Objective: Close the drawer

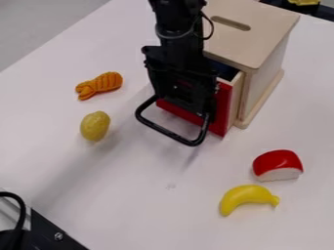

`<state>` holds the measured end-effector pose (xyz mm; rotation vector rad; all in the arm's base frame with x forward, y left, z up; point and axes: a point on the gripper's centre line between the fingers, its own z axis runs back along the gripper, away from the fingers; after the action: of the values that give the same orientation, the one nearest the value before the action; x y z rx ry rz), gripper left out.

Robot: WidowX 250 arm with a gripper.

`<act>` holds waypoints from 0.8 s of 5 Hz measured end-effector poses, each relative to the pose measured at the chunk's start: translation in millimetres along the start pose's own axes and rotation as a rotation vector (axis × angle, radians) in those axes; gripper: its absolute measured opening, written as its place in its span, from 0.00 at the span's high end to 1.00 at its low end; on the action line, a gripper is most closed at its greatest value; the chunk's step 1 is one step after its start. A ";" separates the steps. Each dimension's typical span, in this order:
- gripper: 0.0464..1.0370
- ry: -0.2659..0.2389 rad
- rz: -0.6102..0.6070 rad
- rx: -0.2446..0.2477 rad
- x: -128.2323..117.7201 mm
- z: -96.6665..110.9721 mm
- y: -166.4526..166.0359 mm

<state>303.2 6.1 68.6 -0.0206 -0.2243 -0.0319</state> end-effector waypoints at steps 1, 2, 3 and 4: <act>0.04 -0.017 -0.003 0.006 15.6 -3.8 -2.0; 0.04 -0.036 -0.024 0.022 30.3 -6.1 -3.3; 0.04 -0.037 -0.032 0.037 34.6 -8.5 -3.0; 0.04 -0.037 -0.035 0.042 35.0 -9.2 -2.7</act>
<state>339.2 2.2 67.4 0.0248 -0.2619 -0.0612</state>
